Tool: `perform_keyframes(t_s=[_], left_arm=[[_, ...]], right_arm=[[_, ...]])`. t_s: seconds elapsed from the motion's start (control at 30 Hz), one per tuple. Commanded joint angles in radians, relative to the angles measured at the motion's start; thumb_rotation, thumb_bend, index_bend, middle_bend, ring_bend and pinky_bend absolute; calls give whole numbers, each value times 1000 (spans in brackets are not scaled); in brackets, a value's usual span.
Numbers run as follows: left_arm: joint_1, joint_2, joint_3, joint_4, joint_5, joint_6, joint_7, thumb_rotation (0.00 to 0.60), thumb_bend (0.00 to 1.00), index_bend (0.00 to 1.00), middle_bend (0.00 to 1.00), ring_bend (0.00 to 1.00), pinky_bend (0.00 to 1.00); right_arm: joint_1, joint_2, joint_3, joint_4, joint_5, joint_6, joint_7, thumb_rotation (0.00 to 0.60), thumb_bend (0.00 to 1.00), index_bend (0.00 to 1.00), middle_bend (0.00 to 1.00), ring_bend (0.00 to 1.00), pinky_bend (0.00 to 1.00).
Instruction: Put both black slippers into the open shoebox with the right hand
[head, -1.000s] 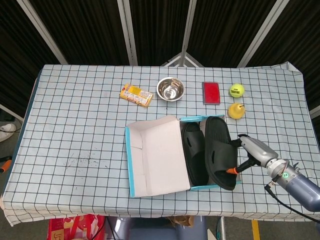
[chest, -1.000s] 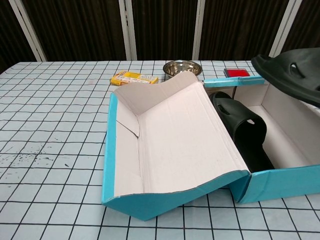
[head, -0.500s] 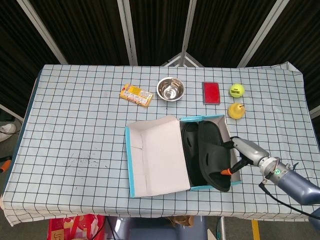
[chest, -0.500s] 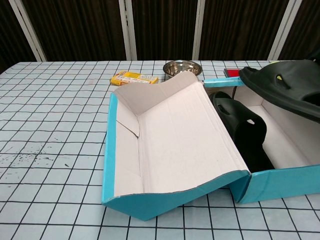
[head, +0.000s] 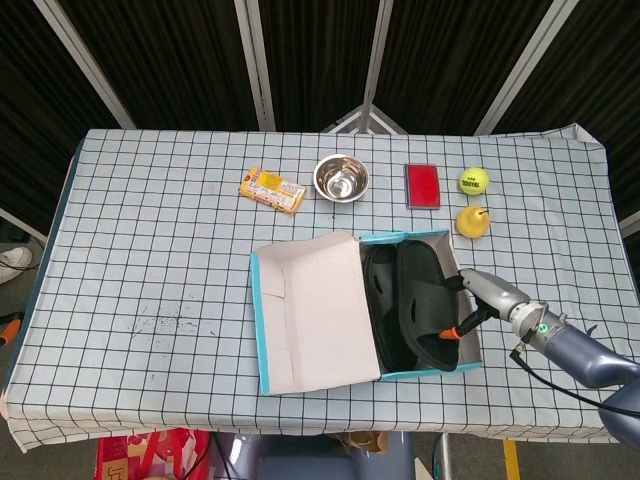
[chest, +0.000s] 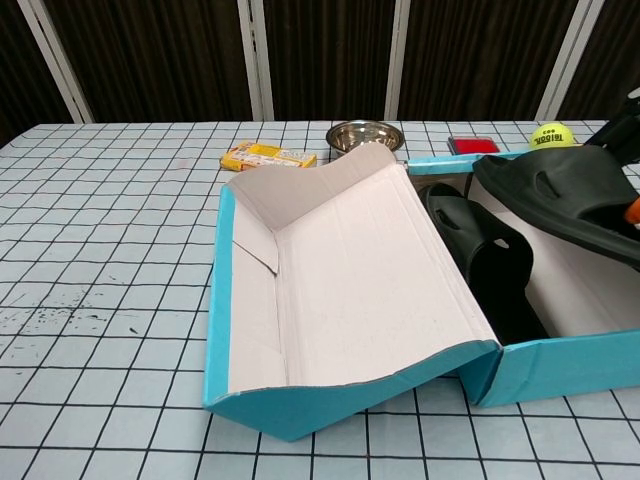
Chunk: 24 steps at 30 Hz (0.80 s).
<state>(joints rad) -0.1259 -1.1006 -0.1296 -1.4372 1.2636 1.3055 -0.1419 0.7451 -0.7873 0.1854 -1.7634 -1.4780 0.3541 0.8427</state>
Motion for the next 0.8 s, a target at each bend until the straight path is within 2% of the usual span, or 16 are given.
perform_keyframes(t_s=[0.03, 0.7, 0.73, 0.8], left_arm=[[-2, -2, 0, -1, -2, -2, 5, 600, 335, 23, 0, 0, 71], [-17, -15, -2, 5, -11, -23, 24, 600, 335, 23, 0, 0, 71], [-17, -15, -3, 6, -12, -24, 24, 600, 335, 23, 0, 0, 71], [-18, -16, -2, 6, -12, -25, 25, 600, 335, 23, 0, 0, 71]], right_arm=[[10, -11, -6, 14, -9, -6, 10, 600, 864, 739, 666, 275, 0], [54, -85, -60, 110, -42, -1, 30, 600, 864, 752, 666, 275, 0], [80, -91, -38, 109, 15, -39, 63, 600, 863, 753, 666, 275, 0], [79, -102, -45, 116, 14, -26, 22, 600, 864, 753, 666, 275, 0]])
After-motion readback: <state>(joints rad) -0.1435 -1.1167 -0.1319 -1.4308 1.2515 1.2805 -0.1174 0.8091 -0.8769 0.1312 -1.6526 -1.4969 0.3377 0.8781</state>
